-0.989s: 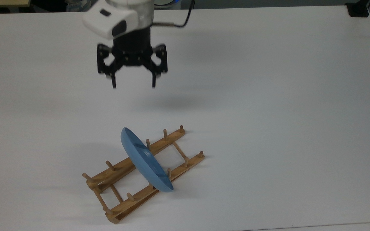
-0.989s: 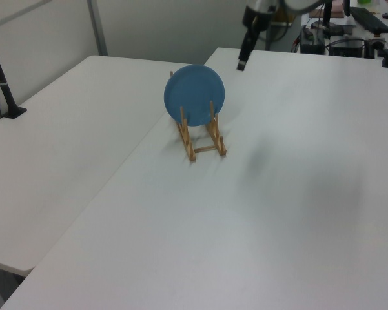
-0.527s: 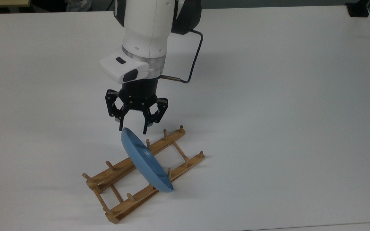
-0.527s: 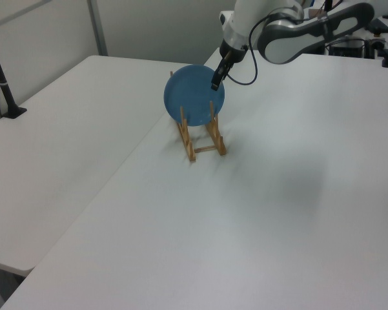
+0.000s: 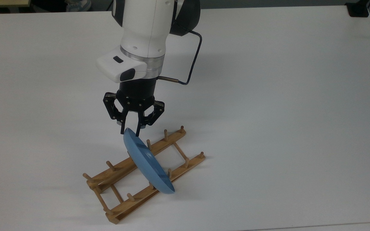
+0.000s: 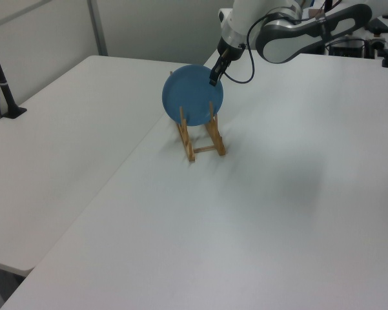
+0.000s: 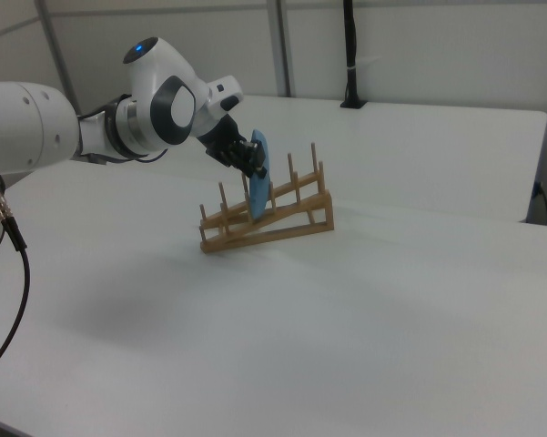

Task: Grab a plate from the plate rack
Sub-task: 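Close the gripper on the rim of the blue plate, then lift the blue plate up and out of the wooden rack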

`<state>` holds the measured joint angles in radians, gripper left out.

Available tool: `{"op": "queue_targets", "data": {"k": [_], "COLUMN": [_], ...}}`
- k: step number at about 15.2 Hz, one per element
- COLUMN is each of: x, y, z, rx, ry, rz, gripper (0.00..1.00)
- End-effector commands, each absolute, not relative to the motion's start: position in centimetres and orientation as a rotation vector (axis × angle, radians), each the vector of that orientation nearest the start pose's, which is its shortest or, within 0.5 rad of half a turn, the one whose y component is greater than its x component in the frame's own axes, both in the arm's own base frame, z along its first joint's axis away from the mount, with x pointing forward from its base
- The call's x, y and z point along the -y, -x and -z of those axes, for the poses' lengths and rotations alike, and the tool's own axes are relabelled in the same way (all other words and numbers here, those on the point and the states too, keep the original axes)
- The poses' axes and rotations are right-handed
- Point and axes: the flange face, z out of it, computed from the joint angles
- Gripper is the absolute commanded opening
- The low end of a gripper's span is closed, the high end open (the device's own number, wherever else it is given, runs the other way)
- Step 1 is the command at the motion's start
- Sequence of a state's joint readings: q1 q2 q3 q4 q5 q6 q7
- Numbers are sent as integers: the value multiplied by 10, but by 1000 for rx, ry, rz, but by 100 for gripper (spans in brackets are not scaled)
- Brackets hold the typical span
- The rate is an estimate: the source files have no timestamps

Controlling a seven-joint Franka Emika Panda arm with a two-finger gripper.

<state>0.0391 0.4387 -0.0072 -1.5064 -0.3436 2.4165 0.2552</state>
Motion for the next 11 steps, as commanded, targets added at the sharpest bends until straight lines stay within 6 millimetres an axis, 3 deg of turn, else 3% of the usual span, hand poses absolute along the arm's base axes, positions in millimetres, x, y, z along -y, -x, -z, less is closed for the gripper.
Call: {"op": "queue_targets", "data": {"k": [1, 7, 11], "x": [-20, -13, 2], "y": [-723, -723, -718], "z": [-469, -474, -496], "rx": [-49, -23, -58], "ry": [3250, 3280, 3275], "rz": [885, 909, 955], "gripper": [23, 13, 8]}}
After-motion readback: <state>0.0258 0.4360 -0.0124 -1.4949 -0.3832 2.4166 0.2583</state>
